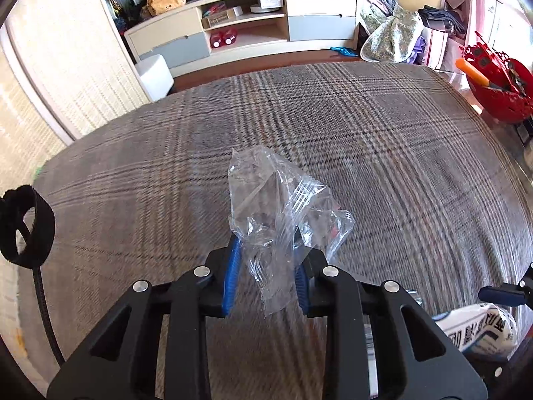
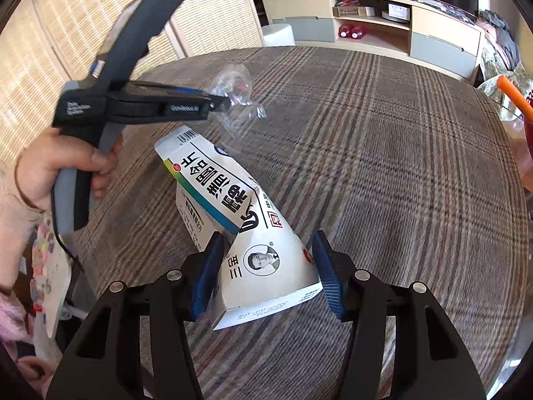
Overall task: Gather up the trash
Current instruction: 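Lift both items off the table and carry them over the grey bin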
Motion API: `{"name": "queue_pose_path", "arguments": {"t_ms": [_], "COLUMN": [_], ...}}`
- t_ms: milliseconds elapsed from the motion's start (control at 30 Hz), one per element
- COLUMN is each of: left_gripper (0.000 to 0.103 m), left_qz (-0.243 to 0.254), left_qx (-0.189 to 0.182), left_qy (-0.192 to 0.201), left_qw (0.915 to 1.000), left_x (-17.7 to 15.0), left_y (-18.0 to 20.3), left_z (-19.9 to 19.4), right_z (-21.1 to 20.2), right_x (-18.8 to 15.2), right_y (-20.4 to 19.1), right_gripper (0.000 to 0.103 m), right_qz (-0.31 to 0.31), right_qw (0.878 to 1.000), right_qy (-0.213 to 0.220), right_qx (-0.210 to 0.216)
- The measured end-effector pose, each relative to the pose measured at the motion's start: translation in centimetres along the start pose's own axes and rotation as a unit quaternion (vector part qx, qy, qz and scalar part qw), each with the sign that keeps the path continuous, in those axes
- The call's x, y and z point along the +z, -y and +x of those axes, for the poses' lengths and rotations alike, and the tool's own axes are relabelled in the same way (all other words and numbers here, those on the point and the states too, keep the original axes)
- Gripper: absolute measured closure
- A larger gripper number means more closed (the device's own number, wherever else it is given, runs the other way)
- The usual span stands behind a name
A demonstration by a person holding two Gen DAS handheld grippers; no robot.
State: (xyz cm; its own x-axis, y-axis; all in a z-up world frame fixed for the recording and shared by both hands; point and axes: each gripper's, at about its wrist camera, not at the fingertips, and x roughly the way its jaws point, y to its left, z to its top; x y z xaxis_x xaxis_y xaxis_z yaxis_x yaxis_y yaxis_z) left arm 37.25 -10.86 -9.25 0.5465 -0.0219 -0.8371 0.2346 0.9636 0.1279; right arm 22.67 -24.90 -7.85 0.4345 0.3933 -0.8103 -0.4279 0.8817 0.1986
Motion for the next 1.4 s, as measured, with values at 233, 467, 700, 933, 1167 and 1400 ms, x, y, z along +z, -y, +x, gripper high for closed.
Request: {"name": "queue_pose_path", "arguments": {"t_ms": [233, 467, 700, 933, 1167, 1400], "left_gripper": [0.076, 0.076, 0.075, 0.075, 0.075, 0.075], "left_qz": [-0.017, -0.025, -0.041, -0.048, -0.056, -0.066], "left_qx": [0.022, -0.004, -0.027, -0.041, -0.059, -0.086], "left_qy": [0.034, 0.030, 0.040, 0.028, -0.016, -0.057], "left_qw": [0.9990, 0.9992, 0.9980, 0.9976, 0.9966, 0.9924], "left_x": [-5.8, -13.8, -20.9, -27.2, -33.0, -36.3], "left_y": [-1.3, 0.4, 1.5, 2.0, 2.1, 1.9], "left_z": [-10.4, -18.4, -24.0, -25.8, -22.5, -17.2], "right_z": [-4.8, -9.6, -12.0, -11.6, -7.3, -3.6], "right_x": [-5.3, -10.8, -16.1, -20.7, -23.8, -24.7], "right_y": [-5.4, -10.1, -13.0, -14.9, -15.6, -14.5], "right_gripper": [0.049, 0.049, 0.049, 0.049, 0.049, 0.049], "right_qz": [-0.013, -0.009, -0.001, 0.031, 0.058, 0.094], "right_qw": [1.000, 0.999, 0.998, 0.996, 0.993, 0.989], "right_qy": [-0.005, -0.012, -0.034, -0.045, -0.080, -0.093], "right_qx": [-0.025, -0.050, -0.060, -0.067, -0.069, -0.066]}}
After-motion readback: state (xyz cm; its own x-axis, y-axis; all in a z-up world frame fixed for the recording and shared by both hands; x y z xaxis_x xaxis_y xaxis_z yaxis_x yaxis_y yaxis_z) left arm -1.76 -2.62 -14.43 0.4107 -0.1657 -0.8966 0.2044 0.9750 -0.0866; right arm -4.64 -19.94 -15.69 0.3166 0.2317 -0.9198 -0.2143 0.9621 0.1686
